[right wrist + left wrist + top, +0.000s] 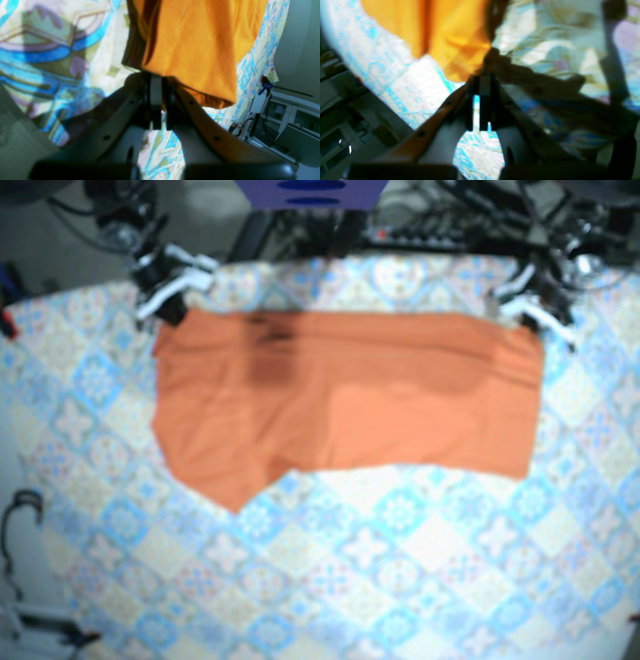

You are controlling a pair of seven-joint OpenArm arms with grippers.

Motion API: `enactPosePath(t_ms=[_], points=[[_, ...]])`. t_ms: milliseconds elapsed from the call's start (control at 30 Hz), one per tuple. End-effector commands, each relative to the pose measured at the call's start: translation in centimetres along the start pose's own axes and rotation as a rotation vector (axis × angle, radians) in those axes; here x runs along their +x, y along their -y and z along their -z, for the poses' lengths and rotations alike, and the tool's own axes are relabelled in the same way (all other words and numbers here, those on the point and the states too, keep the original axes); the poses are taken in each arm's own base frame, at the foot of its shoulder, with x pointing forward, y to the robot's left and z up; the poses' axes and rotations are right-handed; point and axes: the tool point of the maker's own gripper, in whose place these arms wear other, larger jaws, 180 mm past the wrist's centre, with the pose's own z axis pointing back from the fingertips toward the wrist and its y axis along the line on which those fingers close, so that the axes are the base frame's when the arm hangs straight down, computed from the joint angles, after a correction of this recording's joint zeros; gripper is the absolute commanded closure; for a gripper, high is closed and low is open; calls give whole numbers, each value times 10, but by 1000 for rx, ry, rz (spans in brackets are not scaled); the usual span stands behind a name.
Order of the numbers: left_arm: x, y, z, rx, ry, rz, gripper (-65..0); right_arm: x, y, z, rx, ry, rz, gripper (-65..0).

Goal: Fold the T-shirt properly
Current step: 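Hold the folded edge corners with both grippers, then pull the held folded edge toward the robot with both grippers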

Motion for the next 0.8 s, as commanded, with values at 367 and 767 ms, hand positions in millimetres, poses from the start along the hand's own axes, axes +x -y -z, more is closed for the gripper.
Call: enactPosePath(t_ms=[367,767], points=[[-10,22,-13,-26,-6,20,0,-3,-19,-11,59,-2,-6,-2],[-7,35,-22,-41,21,12,0,-2,-20,-20,59,6,-23,-2]])
